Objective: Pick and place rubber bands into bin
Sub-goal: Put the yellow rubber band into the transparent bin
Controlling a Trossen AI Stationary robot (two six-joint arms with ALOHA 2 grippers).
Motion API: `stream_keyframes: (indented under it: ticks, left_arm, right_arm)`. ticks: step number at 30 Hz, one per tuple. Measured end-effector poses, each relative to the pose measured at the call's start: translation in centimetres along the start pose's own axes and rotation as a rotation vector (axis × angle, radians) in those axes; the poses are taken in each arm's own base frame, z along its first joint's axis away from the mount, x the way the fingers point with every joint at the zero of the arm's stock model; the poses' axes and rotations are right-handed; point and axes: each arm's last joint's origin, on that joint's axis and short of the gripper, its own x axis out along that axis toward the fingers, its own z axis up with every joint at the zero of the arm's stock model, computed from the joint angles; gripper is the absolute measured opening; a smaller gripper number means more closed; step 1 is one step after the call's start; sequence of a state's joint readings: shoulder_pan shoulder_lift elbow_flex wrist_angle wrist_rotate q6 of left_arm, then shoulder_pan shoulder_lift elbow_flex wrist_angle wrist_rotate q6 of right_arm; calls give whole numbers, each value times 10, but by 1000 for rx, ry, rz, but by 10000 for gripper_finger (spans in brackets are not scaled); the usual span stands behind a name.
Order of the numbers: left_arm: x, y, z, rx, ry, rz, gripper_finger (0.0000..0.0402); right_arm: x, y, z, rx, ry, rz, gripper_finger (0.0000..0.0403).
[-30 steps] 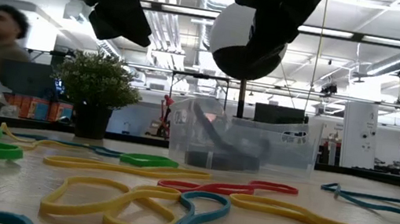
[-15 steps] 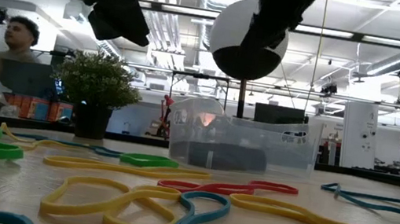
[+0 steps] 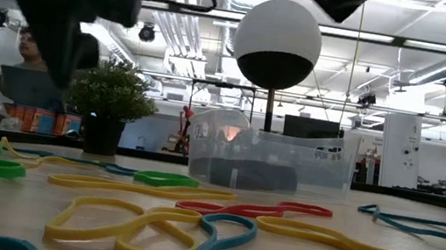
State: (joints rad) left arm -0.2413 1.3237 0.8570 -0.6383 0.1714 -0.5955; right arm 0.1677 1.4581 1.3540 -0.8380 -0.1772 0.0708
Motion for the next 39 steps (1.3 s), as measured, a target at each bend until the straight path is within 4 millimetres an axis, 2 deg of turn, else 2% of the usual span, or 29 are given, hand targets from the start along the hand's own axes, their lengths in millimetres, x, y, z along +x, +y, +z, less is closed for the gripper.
stream_keyframes:
  ticks: [8, 14, 18, 23, 29, 39]
  left_arm:
    - [1, -7, -10, -1, 73, -29, 91]
    - [6, 0, -9, 0, 11, 144, 91]
    - [13, 2, -13, 110, 89, 186, 91]
    - [19, 4, -20, 305, 198, 207, 91]
    - [24, 5, -19, 417, 227, 205, 91]
    - [51, 7, -16, 621, 296, 198, 91]
  right_arm:
    - [-43, 24, -17, -32, -73, -33, 81]
    - [-66, 31, -32, -42, -137, -84, 73]
    - [-76, 31, -36, -45, -163, -92, 69]
    - [-80, 31, -39, -45, -157, -93, 68]
    - [-79, 31, -41, -25, -142, -94, 68]
    - [-71, 29, -46, 25, -115, -96, 68]
